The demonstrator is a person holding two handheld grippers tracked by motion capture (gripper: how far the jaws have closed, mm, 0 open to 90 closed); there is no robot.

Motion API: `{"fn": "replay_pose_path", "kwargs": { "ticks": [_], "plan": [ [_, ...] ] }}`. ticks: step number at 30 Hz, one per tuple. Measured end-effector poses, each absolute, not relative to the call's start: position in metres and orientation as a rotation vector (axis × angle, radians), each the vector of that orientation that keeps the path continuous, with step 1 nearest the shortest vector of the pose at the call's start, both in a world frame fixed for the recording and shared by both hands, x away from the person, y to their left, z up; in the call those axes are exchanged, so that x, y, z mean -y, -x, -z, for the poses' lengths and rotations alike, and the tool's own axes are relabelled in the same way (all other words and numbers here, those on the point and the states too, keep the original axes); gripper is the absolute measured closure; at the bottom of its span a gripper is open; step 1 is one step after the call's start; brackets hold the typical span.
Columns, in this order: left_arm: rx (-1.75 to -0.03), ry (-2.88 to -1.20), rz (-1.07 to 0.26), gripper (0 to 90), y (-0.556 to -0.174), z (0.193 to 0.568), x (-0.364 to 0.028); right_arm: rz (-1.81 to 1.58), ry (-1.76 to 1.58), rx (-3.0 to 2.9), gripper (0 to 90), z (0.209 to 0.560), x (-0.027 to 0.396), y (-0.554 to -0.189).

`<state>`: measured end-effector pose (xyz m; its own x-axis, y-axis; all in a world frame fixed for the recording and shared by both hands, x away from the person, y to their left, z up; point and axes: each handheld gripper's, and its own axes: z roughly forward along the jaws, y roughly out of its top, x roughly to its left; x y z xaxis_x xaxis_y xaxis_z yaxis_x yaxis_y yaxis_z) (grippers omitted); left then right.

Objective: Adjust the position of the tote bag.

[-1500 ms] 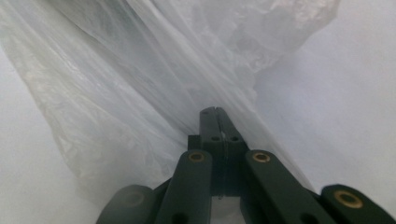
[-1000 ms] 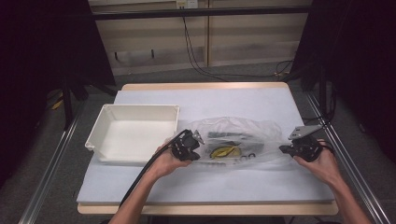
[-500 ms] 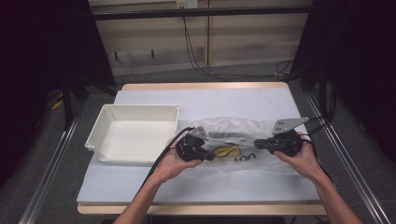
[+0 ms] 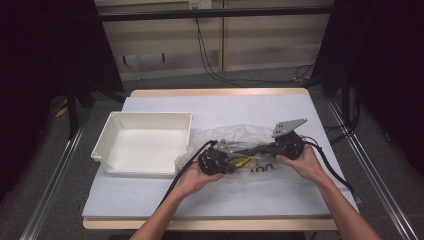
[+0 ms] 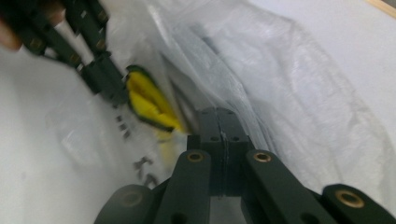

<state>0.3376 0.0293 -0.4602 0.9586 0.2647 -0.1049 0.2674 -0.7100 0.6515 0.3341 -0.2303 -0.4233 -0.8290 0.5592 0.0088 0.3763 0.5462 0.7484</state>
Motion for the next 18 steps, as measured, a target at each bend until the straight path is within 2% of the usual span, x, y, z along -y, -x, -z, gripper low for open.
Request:
{"fn": "replay_pose_path", "kwargs": {
  "ticks": [8, 18],
  "plan": [
    [-0.333, -2.434, 0.011, 90.0, -0.330, 0.471, -0.024, -1.193, -0.880, -2.502, 90.0, 0.428, 0.236, -0.368],
    [-0.274, -2.425, 0.023, 90.0, -0.321, 0.472, -0.027, -1.081, -0.980, -2.553, 90.0, 0.442, 0.241, -0.410]
  ]
}}
